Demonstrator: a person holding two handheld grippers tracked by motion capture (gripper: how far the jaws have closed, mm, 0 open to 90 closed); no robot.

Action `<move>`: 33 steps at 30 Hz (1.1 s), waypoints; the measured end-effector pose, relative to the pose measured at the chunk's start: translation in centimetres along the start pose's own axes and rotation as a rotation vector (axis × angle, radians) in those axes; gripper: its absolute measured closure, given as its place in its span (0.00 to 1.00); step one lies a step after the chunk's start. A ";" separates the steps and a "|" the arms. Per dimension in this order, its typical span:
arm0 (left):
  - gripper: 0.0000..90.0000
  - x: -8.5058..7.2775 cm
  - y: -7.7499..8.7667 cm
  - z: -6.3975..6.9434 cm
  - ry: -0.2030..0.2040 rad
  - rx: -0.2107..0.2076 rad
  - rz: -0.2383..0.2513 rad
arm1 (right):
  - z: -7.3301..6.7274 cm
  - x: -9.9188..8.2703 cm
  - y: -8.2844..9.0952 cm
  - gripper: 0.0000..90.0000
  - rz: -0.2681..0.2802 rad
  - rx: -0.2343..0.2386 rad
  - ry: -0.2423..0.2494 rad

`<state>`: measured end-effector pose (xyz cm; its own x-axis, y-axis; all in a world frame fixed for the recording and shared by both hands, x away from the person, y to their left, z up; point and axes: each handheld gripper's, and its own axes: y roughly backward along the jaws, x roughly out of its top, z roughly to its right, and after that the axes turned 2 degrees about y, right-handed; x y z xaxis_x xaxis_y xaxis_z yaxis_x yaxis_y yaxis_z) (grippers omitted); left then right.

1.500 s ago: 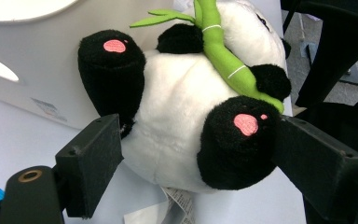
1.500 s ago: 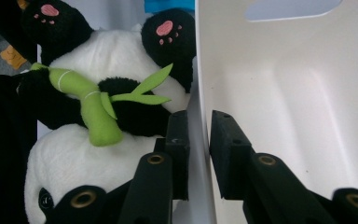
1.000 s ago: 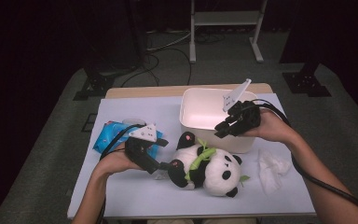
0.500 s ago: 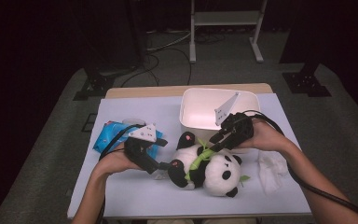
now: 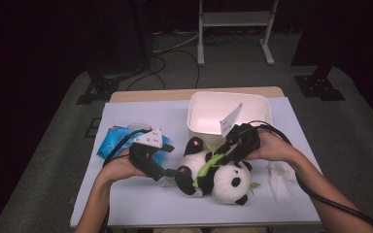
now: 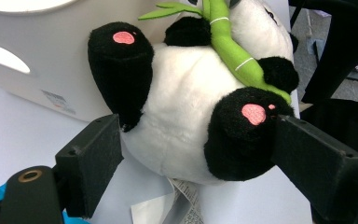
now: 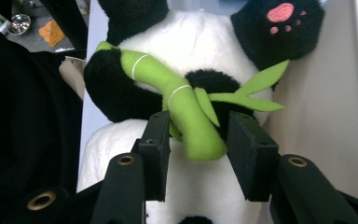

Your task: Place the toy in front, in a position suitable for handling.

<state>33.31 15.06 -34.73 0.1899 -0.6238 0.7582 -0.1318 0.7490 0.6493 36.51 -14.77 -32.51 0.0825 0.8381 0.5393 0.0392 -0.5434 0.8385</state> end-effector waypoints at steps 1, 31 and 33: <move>0.17 0.0 0.0 0.0 -0.001 0.000 0.000 | 0.0 0.0 -0.1 0.66 0.000 0.000 0.002; 0.17 -0.3 0.2 -0.1 0.010 0.002 0.014 | -1.1 0.7 0.5 0.85 0.029 0.026 0.024; 0.17 -0.3 0.2 -0.1 0.011 0.001 0.014 | -1.2 0.9 0.6 0.85 0.027 0.028 0.027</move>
<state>33.35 15.42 -34.85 0.1986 -0.6111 0.7662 -0.1353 0.7572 0.6390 35.42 -14.32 -31.42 0.0571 0.8239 0.5639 0.0653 -0.5667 0.8213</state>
